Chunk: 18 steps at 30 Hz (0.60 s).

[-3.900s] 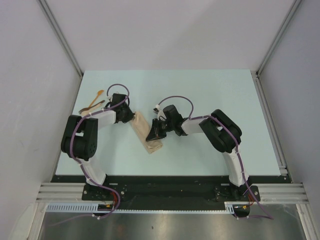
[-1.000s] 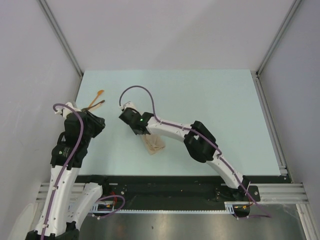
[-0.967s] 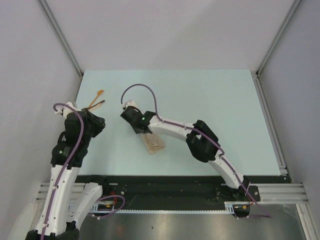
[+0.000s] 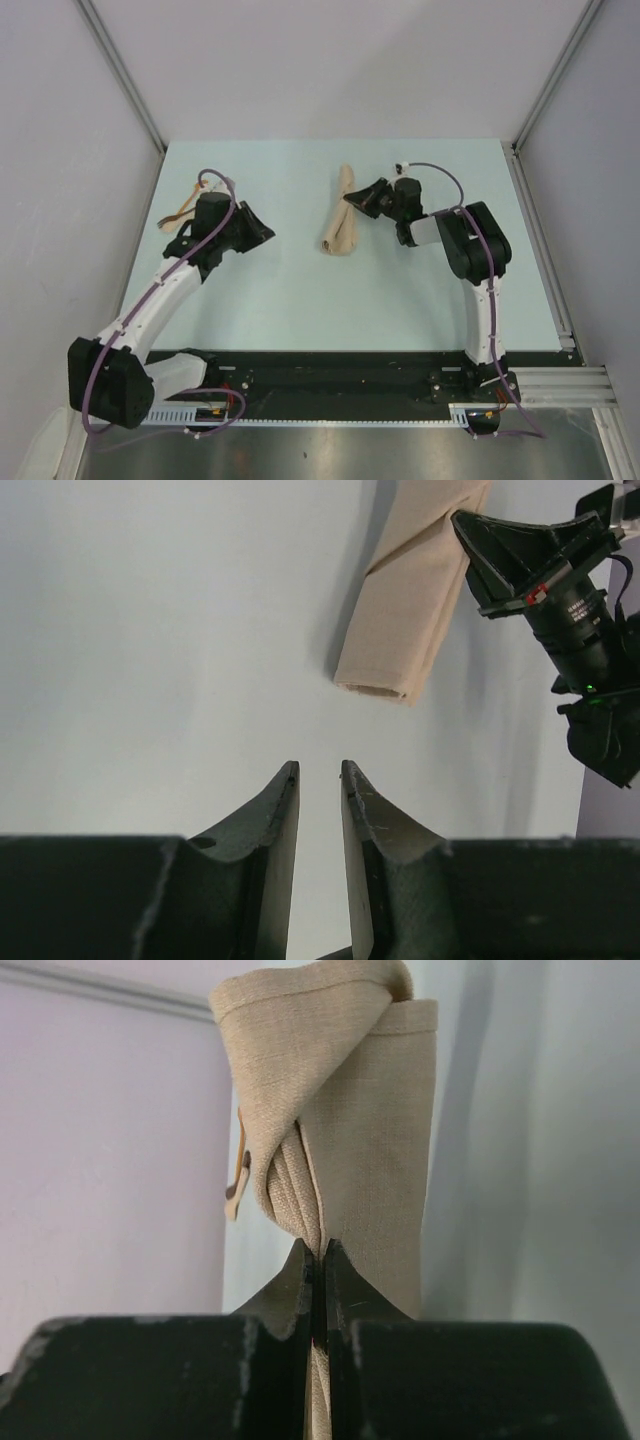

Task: Fold the napkin into a case and place the utensils inside
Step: Turn over the smaller rectangle-folded napkin at the center of the board.

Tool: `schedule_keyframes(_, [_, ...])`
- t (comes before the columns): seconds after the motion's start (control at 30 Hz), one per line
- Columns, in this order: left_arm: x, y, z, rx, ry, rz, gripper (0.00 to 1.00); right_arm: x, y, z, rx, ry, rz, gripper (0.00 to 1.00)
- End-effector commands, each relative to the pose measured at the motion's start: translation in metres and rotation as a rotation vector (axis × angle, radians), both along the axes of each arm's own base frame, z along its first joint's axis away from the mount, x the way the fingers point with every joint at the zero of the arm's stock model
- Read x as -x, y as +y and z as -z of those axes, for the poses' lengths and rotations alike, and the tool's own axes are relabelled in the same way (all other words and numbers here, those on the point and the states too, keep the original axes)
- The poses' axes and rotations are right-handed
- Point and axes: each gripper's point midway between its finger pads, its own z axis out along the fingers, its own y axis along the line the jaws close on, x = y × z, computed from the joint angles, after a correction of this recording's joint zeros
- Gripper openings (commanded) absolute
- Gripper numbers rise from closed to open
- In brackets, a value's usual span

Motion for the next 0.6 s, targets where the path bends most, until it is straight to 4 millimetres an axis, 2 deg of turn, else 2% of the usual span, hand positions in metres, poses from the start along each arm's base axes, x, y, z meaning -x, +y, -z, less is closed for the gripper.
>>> schedule_keyframes(0.0, [-0.019,-0.039,-0.017,0.052,-0.085,0.089,0.29,-0.004,-0.04,-0.021,-0.172,-0.092,0.028,0.0])
schedule_keyframes(0.03, [-0.017,-0.053,-0.017,0.067,-0.088,0.128,0.31,-0.001,-0.045,-0.017,-0.177,-0.082,0.025,0.01])
schedule_keyframes(0.07, [-0.022,-0.061,-0.023,0.091,-0.117,0.142,0.31,0.002,-0.06,-0.005,-0.167,-0.055,0.045,0.03])
schedule_keyframes(0.1, [-0.022,-0.074,-0.016,0.097,-0.101,0.174,0.32,0.006,-0.066,0.0,-0.162,-0.043,0.046,0.14])
schedule_keyframes(0.13, [-0.023,-0.083,-0.014,0.105,-0.098,0.198,0.33,0.008,-0.073,-0.002,-0.16,-0.048,0.049,0.17])
schedule_keyframes(0.17, [-0.028,-0.094,-0.021,0.126,-0.122,0.225,0.33,0.009,-0.087,0.002,-0.155,-0.04,0.073,0.2])
schedule_keyframes(0.2, [-0.029,-0.109,-0.008,0.126,-0.089,0.257,0.33,0.02,-0.094,0.011,-0.149,-0.011,0.066,0.3])
schedule_keyframes(0.23, [-0.033,-0.124,-0.015,0.155,-0.103,0.3,0.33,0.024,-0.101,0.007,-0.145,-0.012,0.067,0.33])
schedule_keyframes(0.27, [-0.036,-0.134,-0.014,0.164,-0.096,0.32,0.33,0.026,-0.117,0.009,-0.127,-0.007,0.083,0.36])
schedule_keyframes(0.3, [-0.037,-0.151,0.006,0.155,-0.052,0.355,0.33,0.039,-0.125,0.018,-0.111,0.029,0.077,0.41])
schedule_keyframes(0.33, [-0.044,-0.163,-0.003,0.163,-0.071,0.373,0.33,0.041,-0.133,0.006,-0.094,0.003,0.081,0.43])
schedule_keyframes(0.37, [-0.047,-0.173,0.0,0.162,-0.068,0.388,0.32,0.045,-0.148,0.022,-0.025,0.054,0.087,0.45])
schedule_keyframes(0.4, [-0.054,-0.188,0.009,0.16,-0.056,0.406,0.33,0.042,-0.151,0.011,0.007,0.035,0.064,0.49])
schedule_keyframes(0.43, [-0.055,-0.196,0.013,0.169,-0.044,0.422,0.32,0.048,-0.154,0.022,0.054,0.095,0.045,0.5])
schedule_keyframes(0.47, [-0.058,-0.204,0.033,0.16,0.0,0.429,0.32,0.039,-0.159,0.014,0.123,0.034,0.033,0.5])
schedule_keyframes(0.5, [-0.064,-0.211,0.029,0.167,-0.01,0.428,0.31,0.036,-0.161,0.012,0.161,0.026,0.027,0.5])
schedule_keyframes(0.57, [-0.069,-0.225,0.035,0.17,-0.024,0.443,0.3,0.033,-0.166,0.011,0.248,0.032,0.019,0.51])
